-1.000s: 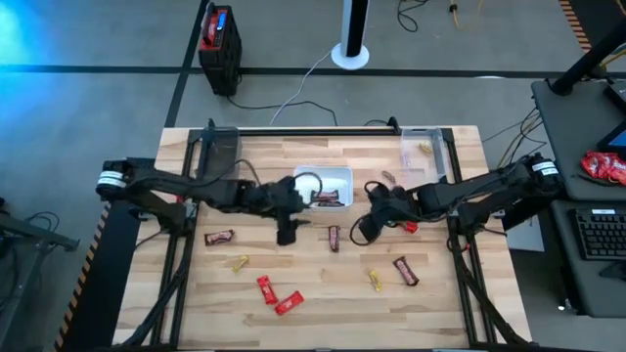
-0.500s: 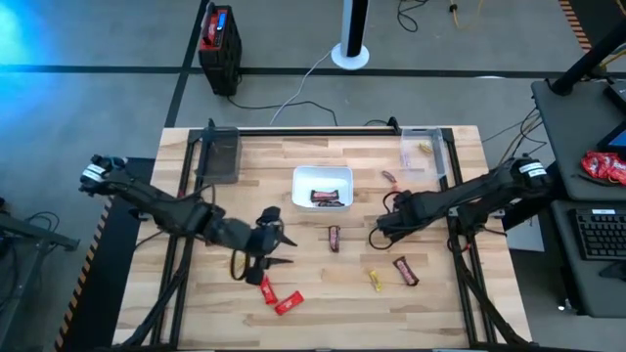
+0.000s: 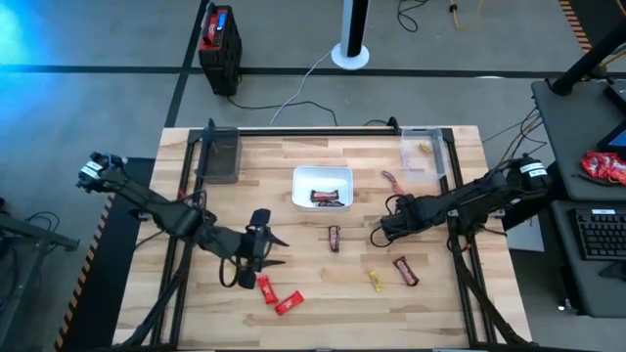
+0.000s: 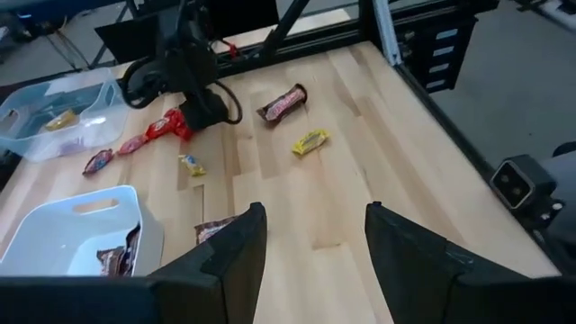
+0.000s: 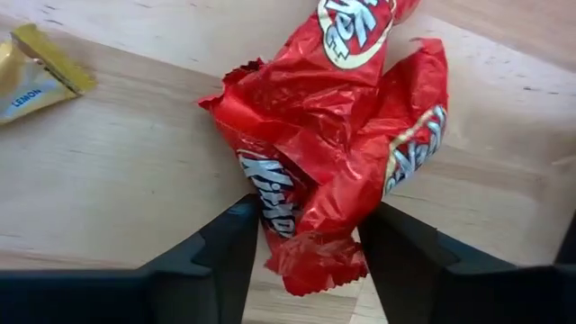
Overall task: Sort candy by brand, put in halloween buckets
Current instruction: Put the red chocolate bar into the black bin
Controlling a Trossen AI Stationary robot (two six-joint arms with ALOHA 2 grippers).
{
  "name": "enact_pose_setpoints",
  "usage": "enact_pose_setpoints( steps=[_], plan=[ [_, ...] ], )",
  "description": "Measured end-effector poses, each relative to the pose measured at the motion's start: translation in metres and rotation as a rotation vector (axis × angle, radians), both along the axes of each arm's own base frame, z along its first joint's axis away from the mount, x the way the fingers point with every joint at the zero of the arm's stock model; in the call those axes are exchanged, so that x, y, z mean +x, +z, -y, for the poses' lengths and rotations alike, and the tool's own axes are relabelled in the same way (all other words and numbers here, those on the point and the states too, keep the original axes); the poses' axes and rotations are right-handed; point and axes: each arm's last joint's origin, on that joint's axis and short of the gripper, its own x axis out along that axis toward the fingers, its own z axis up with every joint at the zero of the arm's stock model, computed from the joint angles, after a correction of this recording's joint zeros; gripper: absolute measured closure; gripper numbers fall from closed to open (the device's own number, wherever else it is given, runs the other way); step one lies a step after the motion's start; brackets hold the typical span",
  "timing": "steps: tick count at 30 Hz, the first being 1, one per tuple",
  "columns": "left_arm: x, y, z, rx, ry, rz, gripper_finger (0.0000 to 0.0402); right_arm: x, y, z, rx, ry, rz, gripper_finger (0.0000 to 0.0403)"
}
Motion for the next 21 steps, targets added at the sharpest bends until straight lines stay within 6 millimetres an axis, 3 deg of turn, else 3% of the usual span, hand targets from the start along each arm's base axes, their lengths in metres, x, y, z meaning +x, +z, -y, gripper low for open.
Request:
enact_pose_setpoints(
  steps=[12,21],
  plan=[
    [0.005,-0.006,0.001,0.055,0.011,-0.013,0.0229,0.015,0.015,-0.002,0.018,0.070,0.051,0.0347],
    [0.004,-0.006,0.000,0.068,0.039,-0.003,0.0229,0.030,0.034,-0.016,0.005,0.213,0.140,0.0362]
  ],
)
